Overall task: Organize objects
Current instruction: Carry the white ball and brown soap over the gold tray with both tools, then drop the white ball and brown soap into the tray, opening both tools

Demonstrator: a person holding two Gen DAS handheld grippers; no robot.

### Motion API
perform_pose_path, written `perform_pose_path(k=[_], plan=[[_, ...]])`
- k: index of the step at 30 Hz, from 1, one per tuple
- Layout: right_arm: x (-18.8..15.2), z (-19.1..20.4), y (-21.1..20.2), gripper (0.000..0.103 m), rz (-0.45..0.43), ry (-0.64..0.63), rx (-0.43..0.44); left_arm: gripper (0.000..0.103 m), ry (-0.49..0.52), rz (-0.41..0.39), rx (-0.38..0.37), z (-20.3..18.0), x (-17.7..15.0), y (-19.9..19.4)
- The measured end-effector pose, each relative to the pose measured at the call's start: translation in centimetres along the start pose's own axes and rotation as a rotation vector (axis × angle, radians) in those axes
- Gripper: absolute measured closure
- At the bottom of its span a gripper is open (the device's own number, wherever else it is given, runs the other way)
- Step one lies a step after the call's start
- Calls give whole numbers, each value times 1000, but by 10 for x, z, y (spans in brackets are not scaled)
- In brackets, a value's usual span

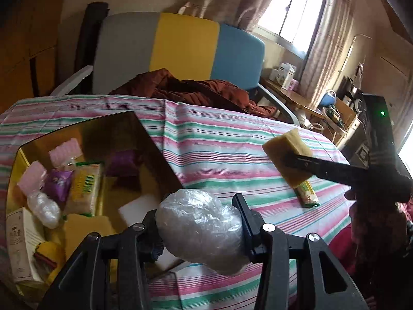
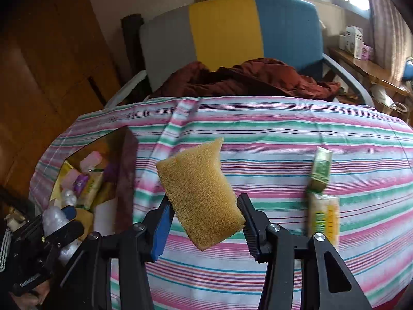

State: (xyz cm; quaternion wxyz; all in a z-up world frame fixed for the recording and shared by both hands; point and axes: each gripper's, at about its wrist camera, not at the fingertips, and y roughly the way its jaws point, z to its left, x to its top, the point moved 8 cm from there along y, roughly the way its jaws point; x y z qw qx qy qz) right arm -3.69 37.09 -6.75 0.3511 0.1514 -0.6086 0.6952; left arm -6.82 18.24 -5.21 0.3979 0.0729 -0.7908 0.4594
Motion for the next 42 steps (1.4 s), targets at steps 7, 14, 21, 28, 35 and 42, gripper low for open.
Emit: perform_pose_path(k=[7, 14, 21, 28, 35, 42], plan=[[-6, 91, 20, 53, 26, -70, 133, 56, -144, 1, 24, 60, -2, -13], [-23, 130, 52, 47, 106, -55, 176, 50, -194, 12, 28, 82, 7, -1], [-36, 132, 52, 32, 130, -38, 209, 39, -326, 46, 23, 112, -3, -1], [-45, 139, 45, 31, 139, -54, 221, 40, -280, -5, 140, 126, -6, -25], [-50, 142, 33, 18, 101, -100, 168, 40, -214, -9, 251, 128, -16, -37], [-43, 137, 18, 7, 52, -111, 126, 40, -127, -49, 303, 114, -11, -48]])
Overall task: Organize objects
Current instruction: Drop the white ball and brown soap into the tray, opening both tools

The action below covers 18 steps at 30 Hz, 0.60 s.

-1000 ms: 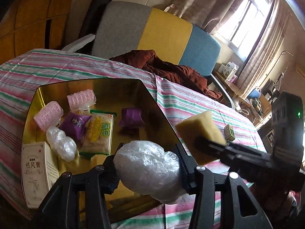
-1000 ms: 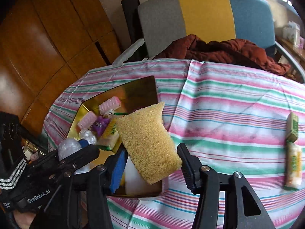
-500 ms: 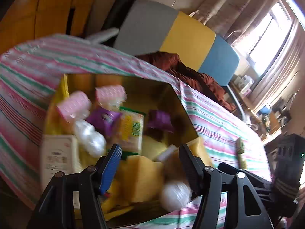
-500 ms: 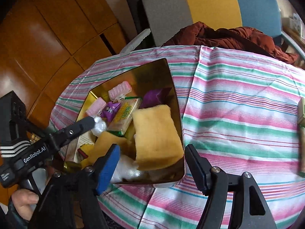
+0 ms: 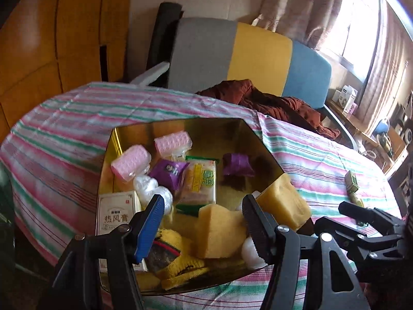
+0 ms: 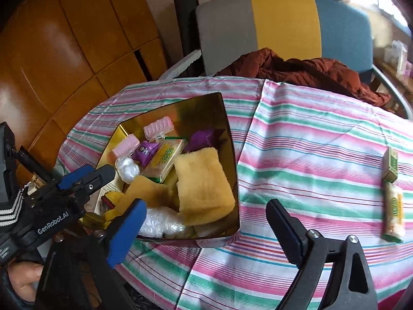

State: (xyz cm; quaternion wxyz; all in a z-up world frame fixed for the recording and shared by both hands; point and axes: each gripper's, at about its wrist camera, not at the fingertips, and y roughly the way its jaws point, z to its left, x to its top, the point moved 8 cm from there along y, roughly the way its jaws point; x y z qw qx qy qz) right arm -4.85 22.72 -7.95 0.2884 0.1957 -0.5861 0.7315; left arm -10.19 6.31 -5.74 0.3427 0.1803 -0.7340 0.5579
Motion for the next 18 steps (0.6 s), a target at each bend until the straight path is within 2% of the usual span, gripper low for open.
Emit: perform_pose_path(k=[9, 18], plan=[[-2, -28, -11, 7, -9, 51, -63, 40, 97, -27, -16, -29, 1, -13], [-6, -68, -24, 6, -22, 104, -132, 40, 163, -17, -53, -59, -3, -15]])
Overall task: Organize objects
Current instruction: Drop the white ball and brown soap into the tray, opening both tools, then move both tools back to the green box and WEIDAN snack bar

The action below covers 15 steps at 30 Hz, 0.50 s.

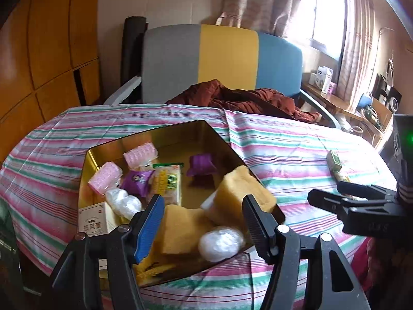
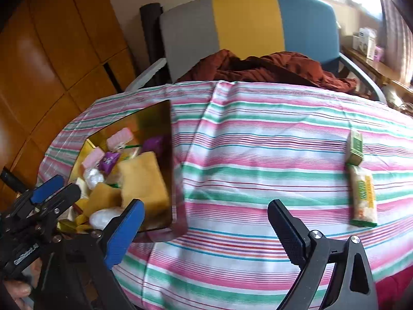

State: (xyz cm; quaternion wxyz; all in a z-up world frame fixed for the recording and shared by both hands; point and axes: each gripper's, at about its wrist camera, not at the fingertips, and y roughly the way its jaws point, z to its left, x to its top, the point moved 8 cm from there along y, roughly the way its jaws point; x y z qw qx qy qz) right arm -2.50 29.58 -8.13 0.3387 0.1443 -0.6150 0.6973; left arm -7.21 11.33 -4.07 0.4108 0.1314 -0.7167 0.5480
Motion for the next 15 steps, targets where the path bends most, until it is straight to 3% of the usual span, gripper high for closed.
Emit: perform_pose_path(k=[8, 15], plan=[[3, -45, -3, 0, 3, 34, -91, 40, 55, 6, -21, -23, 2, 1], [4, -119, -4, 0, 57, 84, -234, 40, 100, 10, -59, -45, 4, 3]])
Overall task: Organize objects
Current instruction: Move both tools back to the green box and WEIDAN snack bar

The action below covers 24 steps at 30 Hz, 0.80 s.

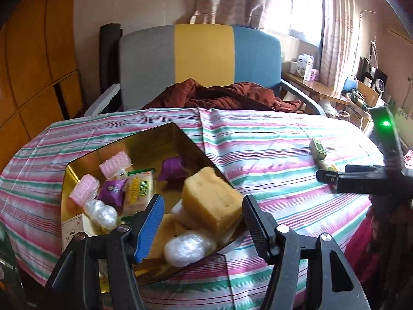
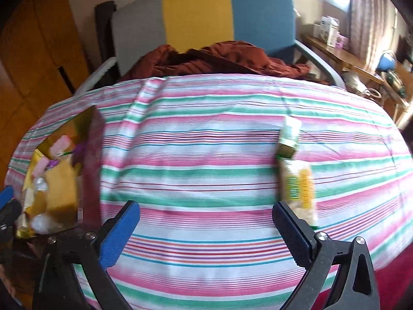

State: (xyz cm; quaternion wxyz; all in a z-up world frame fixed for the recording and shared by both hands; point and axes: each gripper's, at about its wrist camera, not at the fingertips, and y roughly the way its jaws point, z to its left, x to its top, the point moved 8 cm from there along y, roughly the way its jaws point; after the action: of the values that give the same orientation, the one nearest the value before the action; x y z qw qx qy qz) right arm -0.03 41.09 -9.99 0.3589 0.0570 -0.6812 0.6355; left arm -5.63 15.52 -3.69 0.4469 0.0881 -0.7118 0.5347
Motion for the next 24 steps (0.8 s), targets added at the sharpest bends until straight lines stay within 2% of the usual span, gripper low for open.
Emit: perform_pose_path(k=[8, 14, 17, 19, 20, 21, 24], plan=[[7, -104, 23, 0, 111, 119, -149, 40, 31, 16, -41, -23, 2, 7], [7, -126, 54, 1, 189, 117, -173, 39, 72, 30, -80, -48, 7, 17], [-2, -129, 74, 12, 258, 100, -188, 40, 94, 37, -99, -62, 13, 24], [-9, -127, 81, 36, 298, 81, -164, 39, 106, 44, -118, -73, 16, 30], [-6, -124, 79, 42, 283, 72, -146, 39, 111, 49, -127, -78, 17, 33], [-5, -123, 76, 57, 268, 64, -145, 39, 116, 54, -138, -84, 18, 36], [-6, -133, 70, 57, 259, 86, -192, 40, 135, 81, -171, -103, 19, 48]])
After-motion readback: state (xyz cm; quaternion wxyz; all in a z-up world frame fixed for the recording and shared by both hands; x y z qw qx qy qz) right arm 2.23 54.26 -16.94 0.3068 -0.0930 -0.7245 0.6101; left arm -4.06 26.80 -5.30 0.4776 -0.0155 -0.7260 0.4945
